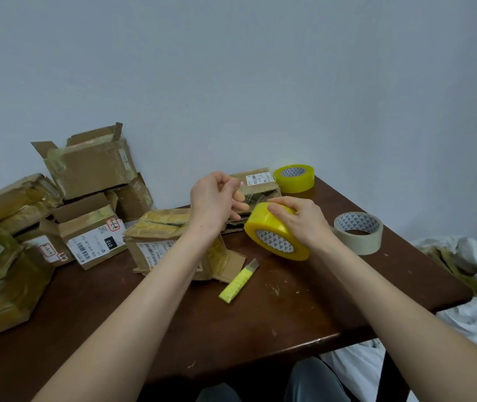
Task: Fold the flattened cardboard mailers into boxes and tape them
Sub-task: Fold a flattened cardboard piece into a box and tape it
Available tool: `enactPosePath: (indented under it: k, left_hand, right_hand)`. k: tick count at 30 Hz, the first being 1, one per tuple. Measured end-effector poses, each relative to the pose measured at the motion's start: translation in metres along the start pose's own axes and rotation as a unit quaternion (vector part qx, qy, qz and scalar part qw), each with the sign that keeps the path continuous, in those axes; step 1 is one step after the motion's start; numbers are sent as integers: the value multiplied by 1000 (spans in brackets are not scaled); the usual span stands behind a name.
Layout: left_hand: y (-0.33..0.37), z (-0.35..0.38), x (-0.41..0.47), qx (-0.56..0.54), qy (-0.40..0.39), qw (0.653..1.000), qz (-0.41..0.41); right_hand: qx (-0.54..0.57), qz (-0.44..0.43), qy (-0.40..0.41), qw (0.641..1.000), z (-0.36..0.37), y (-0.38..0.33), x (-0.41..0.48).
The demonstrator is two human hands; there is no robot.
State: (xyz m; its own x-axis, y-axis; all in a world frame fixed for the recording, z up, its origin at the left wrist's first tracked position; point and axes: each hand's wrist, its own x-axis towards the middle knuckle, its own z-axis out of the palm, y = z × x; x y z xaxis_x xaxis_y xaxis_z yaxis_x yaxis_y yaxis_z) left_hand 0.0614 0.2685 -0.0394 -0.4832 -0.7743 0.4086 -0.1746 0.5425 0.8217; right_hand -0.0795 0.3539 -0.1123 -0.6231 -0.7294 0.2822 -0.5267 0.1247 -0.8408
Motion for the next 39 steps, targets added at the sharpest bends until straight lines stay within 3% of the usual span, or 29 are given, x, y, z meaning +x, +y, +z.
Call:
enactPosePath:
  k: [13, 18, 22, 27, 32, 37, 39]
  left_hand:
    - [13, -1, 8, -1, 0, 1000, 13]
    - [4, -14, 15, -19, -58, 997, -41]
    - [-4, -16, 14, -12, -46, 997, -66]
    - [-16, -14, 10, 28, -60, 994, -83]
    - [-25, -16, 6, 178, -62, 982, -14]
    - [-23, -17, 6, 55, -38, 996, -59]
    - [-18, -19, 9, 71, -40, 996, -36]
  right_hand:
    - [-10, 38, 21, 999, 9, -9, 3]
    - [69, 39, -7, 997, 1, -6, 10]
    - [72, 33, -11, 997, 1, -5, 8]
    - [84, 27, -20, 996, 0, -6, 6]
    - [82, 18, -12, 996, 1, -5, 2]
    - [94, 2, 6, 996, -1, -3, -4]
    - [95, -5, 8, 995, -1, -3, -5]
